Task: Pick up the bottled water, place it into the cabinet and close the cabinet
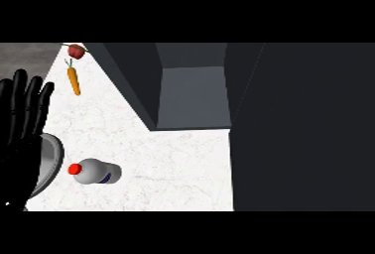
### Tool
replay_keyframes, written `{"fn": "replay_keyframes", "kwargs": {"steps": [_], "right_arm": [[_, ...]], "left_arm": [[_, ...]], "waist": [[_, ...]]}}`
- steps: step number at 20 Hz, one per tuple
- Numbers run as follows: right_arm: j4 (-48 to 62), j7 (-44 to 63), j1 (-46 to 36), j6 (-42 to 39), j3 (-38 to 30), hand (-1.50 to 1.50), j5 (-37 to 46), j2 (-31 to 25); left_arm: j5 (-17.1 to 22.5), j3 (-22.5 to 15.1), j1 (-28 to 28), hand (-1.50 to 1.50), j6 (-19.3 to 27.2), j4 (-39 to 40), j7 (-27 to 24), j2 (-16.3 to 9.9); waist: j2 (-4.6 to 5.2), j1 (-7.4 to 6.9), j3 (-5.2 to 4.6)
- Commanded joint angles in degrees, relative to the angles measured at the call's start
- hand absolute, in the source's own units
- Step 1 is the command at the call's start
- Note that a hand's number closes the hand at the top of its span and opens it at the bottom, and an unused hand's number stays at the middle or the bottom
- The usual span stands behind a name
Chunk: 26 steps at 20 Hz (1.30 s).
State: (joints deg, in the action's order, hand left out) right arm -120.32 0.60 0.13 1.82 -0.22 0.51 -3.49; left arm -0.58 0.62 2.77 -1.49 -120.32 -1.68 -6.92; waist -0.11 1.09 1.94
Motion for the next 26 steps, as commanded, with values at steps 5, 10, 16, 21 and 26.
{"fn": "replay_keyframes", "kwargs": {"steps": [5, 10, 16, 21, 26], "right_arm": [[-4.98, -0.48, 3.63, -2.00, 1.99, -1.50, 3.04, -2.20], [-4.43, 7.28, 13.06, -4.88, 6.42, -1.50, -13.86, 3.37], [-9.84, 8.14, 19.66, -7.08, 5.62, -1.50, -17.79, 1.70], [-8.68, 4.52, 23.89, -7.66, 10.28, -1.50, -14.19, 3.44], [-11.55, 1.19, 32.62, -12.58, 8.92, -1.50, -18.14, 2.37]], "left_arm": [[11.48, -7.24, -9.12, -1.50, -13.80, -9.39, -2.50, -2.42], [23.51, -8.43, -19.44, -1.50, -12.58, -0.51, 9.64, 0.49], [36.76, -0.55, -31.75, -1.50, -21.88, -6.95, 9.80, -7.11], [37.04, 3.80, -36.80, -1.50, -28.95, -3.72, 4.98, -7.25], [36.28, 4.28, -35.66, -1.50, -27.12, -6.62, 8.93, -5.47]], "waist": [[-0.31, -1.75, -2.01], [-0.09, -1.26, -1.90], [-0.11, -1.51, -1.95], [-0.06, -1.46, -1.96], [-0.05, -0.94, -1.92]]}}
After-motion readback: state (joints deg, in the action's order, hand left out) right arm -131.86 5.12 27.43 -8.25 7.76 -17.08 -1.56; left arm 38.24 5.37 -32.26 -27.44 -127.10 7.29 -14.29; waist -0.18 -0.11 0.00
